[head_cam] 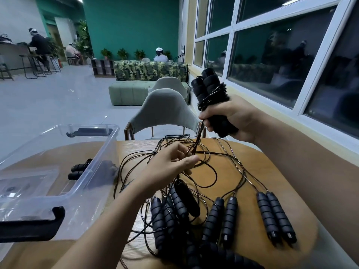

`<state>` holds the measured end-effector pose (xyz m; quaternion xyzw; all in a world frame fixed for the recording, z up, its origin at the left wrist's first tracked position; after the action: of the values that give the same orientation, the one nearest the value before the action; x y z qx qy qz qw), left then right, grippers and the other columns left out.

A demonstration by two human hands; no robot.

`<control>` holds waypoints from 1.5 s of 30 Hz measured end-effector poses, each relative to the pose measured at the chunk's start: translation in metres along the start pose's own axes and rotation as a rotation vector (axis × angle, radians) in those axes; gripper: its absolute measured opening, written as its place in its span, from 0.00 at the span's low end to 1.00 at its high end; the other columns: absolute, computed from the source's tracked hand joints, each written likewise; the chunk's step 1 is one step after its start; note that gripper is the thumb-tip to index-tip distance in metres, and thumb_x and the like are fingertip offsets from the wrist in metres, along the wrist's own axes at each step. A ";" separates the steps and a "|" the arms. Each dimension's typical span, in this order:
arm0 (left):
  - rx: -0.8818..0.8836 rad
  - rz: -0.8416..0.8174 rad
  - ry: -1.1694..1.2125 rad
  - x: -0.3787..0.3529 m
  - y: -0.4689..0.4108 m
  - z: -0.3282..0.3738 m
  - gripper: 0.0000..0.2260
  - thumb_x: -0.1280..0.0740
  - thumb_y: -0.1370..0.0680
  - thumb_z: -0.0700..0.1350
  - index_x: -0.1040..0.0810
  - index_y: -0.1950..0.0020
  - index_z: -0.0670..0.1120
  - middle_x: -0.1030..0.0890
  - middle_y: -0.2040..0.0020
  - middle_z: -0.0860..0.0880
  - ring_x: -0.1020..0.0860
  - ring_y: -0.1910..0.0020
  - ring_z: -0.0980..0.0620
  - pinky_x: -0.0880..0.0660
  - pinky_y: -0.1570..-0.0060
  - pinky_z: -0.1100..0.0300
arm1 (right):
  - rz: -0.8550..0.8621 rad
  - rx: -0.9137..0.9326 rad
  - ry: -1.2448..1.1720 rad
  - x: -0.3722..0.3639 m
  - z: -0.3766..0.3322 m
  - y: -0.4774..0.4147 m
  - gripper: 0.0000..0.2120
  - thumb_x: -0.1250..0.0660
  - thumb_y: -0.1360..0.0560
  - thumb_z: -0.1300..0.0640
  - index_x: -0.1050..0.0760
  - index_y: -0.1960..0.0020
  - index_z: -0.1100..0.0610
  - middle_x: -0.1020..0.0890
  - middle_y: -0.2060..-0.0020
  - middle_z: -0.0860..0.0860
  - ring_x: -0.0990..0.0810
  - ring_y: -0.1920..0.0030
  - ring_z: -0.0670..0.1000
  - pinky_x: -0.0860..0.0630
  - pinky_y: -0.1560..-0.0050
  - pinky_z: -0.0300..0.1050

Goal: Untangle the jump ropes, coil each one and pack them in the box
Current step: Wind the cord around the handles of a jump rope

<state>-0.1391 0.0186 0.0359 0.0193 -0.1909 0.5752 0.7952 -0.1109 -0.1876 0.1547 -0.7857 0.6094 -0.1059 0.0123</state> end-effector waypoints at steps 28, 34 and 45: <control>-0.195 0.352 -0.334 0.012 -0.004 -0.019 0.28 0.30 0.17 0.50 0.41 0.24 0.64 0.23 0.46 0.50 0.23 0.50 0.51 0.24 0.50 0.54 | -0.096 -0.017 -0.241 -0.004 0.059 0.034 0.25 0.26 0.29 0.66 0.26 0.34 0.70 0.21 0.57 0.59 0.20 0.62 0.53 0.21 0.62 0.47; -0.011 0.408 -0.360 0.018 -0.015 -0.046 0.14 0.35 0.14 0.52 0.33 0.31 0.55 0.21 0.45 0.49 0.18 0.60 0.59 0.26 0.61 0.67 | 0.068 0.021 -0.363 0.002 0.056 0.034 0.12 0.31 0.24 0.70 0.25 0.41 0.65 0.21 0.58 0.56 0.22 0.62 0.51 0.22 0.63 0.44; 0.136 0.292 -0.682 0.026 -0.020 -0.078 0.17 0.31 0.20 0.43 0.25 0.33 0.55 0.28 0.38 0.50 0.23 0.47 0.51 0.25 0.47 0.54 | 0.060 0.040 -0.345 0.000 0.048 0.042 0.08 0.31 0.23 0.69 0.24 0.44 0.65 0.22 0.60 0.56 0.22 0.63 0.51 0.23 0.62 0.44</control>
<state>-0.0914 0.0550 -0.0238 0.2351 -0.4068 0.6546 0.5922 -0.1420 -0.2039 0.1017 -0.7732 0.6193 0.0188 0.1352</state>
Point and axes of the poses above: each hand's wrist, its own y-axis away from the middle knuckle, its own x-axis out of the back of the hand, z = x × y, the point moved 1 cm from there along -y, towards the middle knuckle
